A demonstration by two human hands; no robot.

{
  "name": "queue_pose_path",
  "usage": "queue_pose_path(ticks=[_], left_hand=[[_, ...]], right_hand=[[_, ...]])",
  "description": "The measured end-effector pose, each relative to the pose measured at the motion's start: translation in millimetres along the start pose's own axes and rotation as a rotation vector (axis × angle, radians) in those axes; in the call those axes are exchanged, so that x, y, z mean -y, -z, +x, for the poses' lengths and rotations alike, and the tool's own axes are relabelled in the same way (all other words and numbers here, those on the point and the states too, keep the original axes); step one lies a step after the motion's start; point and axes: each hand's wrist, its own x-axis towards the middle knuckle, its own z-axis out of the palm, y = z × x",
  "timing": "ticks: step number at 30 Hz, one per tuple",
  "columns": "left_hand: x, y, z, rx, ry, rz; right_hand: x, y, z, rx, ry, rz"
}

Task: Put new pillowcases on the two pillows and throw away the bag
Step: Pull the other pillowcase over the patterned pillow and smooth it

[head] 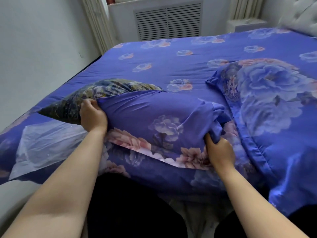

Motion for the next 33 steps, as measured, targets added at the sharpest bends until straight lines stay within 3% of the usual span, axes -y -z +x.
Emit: queue_pose_path(ticks=[2,4,8,10,13,16,18,20,24,31,33], left_hand=[[-19,-1,2,0.076,-0.198,0.100],[-46,-5,-3,0.271,-0.314,0.236],[-90,-21,-17,0.581,-0.358,0.464],[-102,-31,-24,0.658,-0.384,0.379],[-113,-29,-28,0.565,-0.430,0.102],[-99,-21,-13,0.316,-0.237,0.000],[-84,-20,-5,0.273,-0.088,0.001],[-78,-24,-5,0.335,-0.038,0.035],[-98,-32,-7,0.485,-0.120,0.105],[-158,-63,-31,0.770,-0.368,0.421],[-180,-73,-50,0.805,-0.513,0.473]], right_hand=[[-7,-5,-6,-0.011,-0.004,0.016],[-12,-7,-13,-0.010,0.007,0.026],[-21,-6,-28,-0.040,0.117,0.053],[-28,-5,-32,-0.041,0.175,0.053],[-39,-5,-34,0.018,0.195,0.053],[-49,-2,-33,0.052,0.213,0.039],[-52,0,-30,0.085,0.238,0.050],[-53,2,-28,0.109,0.269,0.038],[-56,-2,-30,0.081,0.346,-0.069],[-59,-13,-53,0.086,0.570,-0.159],[-54,-12,-59,0.107,0.655,-0.165]])
